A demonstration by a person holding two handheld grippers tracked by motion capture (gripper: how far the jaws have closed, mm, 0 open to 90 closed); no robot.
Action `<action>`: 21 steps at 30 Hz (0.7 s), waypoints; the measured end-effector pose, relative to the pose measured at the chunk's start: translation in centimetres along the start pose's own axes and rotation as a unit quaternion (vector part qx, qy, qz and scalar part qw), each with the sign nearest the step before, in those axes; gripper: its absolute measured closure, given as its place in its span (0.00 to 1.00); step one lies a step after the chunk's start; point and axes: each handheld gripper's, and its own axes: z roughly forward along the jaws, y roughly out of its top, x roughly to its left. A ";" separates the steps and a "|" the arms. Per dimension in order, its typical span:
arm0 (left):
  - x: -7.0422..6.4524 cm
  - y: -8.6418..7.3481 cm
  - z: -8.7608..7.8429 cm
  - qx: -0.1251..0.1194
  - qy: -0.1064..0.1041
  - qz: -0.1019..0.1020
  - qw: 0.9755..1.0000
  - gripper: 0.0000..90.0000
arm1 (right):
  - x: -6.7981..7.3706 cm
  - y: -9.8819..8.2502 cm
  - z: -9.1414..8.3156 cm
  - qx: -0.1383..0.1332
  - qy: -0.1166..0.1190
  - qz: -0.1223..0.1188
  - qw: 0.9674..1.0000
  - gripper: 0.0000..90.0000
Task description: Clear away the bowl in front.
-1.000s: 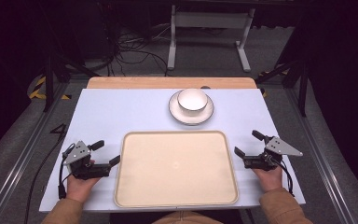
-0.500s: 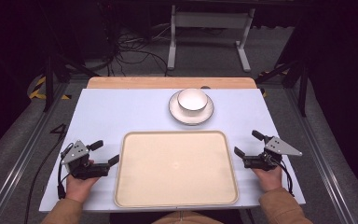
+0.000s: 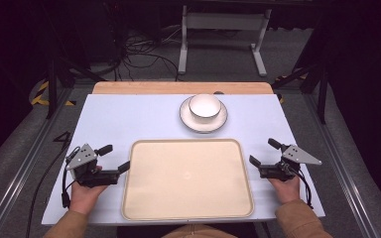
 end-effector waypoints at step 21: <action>-1.5 4.2 1.3 -0.020 -0.041 0.001 0.999 0.08 | 0.1 0.3 -0.1 -0.019 0.009 -0.012 1.000 0.00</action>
